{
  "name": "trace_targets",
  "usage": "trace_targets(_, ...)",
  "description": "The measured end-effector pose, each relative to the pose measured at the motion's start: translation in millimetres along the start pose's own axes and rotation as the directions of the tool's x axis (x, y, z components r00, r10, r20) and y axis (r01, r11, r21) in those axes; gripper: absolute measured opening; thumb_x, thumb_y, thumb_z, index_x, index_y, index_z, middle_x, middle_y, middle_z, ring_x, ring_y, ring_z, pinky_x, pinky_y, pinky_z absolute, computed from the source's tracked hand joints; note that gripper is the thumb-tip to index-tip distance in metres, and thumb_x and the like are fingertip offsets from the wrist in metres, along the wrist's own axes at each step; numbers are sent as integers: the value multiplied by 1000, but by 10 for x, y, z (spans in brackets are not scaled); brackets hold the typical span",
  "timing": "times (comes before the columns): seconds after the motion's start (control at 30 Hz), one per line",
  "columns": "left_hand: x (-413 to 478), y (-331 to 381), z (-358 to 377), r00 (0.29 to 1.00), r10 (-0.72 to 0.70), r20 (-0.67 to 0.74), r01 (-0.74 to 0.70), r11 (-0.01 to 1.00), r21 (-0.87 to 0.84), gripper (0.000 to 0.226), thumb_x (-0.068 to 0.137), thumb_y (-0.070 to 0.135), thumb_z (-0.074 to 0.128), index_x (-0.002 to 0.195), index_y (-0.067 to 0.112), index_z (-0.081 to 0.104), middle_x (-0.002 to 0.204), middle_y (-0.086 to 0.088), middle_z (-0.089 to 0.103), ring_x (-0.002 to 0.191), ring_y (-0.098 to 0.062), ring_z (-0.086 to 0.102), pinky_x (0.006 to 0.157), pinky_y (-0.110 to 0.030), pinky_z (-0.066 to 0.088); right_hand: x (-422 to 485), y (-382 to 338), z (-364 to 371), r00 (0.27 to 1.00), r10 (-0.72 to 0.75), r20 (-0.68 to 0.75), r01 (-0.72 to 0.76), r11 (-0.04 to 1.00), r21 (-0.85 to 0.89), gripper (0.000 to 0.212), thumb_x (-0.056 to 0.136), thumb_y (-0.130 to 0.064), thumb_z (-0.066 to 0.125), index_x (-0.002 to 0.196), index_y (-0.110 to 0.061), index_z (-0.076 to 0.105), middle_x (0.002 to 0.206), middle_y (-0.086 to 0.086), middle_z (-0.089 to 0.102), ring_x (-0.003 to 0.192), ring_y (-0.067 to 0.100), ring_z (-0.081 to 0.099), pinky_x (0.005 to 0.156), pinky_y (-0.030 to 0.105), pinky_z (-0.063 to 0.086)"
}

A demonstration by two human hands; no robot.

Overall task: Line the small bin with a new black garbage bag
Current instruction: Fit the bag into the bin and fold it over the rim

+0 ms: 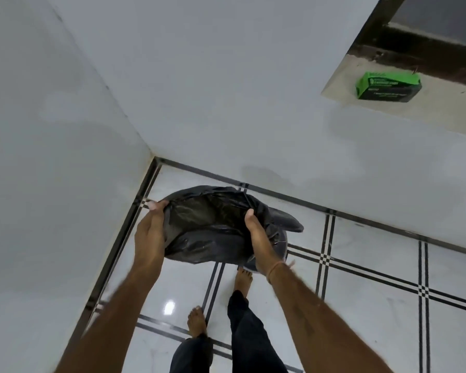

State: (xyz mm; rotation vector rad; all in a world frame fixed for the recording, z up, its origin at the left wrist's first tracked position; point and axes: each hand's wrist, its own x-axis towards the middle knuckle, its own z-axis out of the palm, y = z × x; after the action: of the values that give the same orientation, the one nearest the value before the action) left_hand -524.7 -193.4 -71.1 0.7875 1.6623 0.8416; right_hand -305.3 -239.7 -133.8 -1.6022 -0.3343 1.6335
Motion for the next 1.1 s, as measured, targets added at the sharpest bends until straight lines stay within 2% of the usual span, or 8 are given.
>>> trace_targets(0.13, 314, -599, 186, 991, -134, -23, 134, 991, 8, 63, 103, 69, 27, 139, 34, 65, 129, 3, 69, 120, -18, 64, 102, -34, 51, 557, 529, -83, 990, 140, -16, -138, 987, 85, 62, 85, -80, 63, 132, -41, 68, 141, -4, 68, 132, 21, 61, 117, 48, 46)
trace_targets(0.27, 528, -1173, 431, 987, -157, -28, 158, 986, 59, 58, 104, 65, 24, 129, 34, 67, 111, 11, 68, 103, -6, 62, 85, -21, 47, 1076, 1027, -312, 969, 246, -9, -240, 953, 184, 63, 92, -75, 56, 133, -30, 70, 125, -2, 78, 118, 21, 70, 83, 33, 63)
trace_targets(0.43, 1006, -2111, 878, 985, -154, 77, 142, 980, 141, 62, 102, 71, 25, 132, 37, 68, 127, 9, 69, 123, -17, 62, 112, -40, 47, 1910, 1735, -691, 961, 248, -124, -219, 954, 205, 86, 76, -85, 67, 140, -27, 67, 137, 7, 71, 128, 32, 66, 115, 50, 49)
trace_targets(0.6, 1515, -3123, 1499, 974, -109, 199, 56, 965, 256, 65, 93, 82, 24, 123, 44, 68, 122, 16, 70, 121, -14, 62, 111, -44, 48, 2622, 2280, -1297, 936, 268, -229, -228, 955, 188, 83, 80, -83, 63, 136, -22, 67, 130, 15, 74, 120, 36, 69, 110, 50, 52)
trace_targets(0.77, 1818, -3737, 2136, 936, 37, 350, -195, 882, 429, 59, 103, 65, 27, 148, 35, 49, 147, 6, 57, 125, -15, 54, 109, -36, 38, 3038, 2612, -1675, 952, 188, -242, -180, 982, 53, 71, 90, -79, 54, 131, -23, 69, 125, 14, 75, 115, 32, 70, 105, 44, 55)
trace_targets(0.93, 2026, -4136, 2449, 810, 136, 571, -538, 561, 629, 75, 104, 55, 40, 165, 19, 17, 172, -3, 18, 136, -39, 52, 94, -54, 55, 3432, 3047, -1890, 953, 107, -284, -176, 957, -229, 93, 68, -103, 44, 136, -43, 65, 138, 5, 70, 130, 31, 62, 120, 51, 40)
trace_targets(1.03, 2037, -4259, 2533, 688, 207, 695, -697, 453, 555, 86, 103, 51, 50, 166, 11, 8, 175, -9, 5, 128, -38, 59, 78, -48, 60, 3482, 3022, -1923, 940, 66, -334, -101, 991, -88, 87, 75, -98, 47, 133, -36, 69, 135, 4, 72, 128, 27, 65, 117, 49, 44)
trace_targets(1.1, 2057, -4267, 2570, 723, 189, 665, -660, 474, 583, 88, 102, 54, 48, 166, 11, 7, 175, -8, 2, 134, -38, 53, 83, -50, 61, 3467, 3002, -1933, 953, 106, -284, -140, 985, -99, 89, 76, -98, 41, 124, -31, 74, 133, 8, 72, 128, 28, 65, 118, 48, 43)
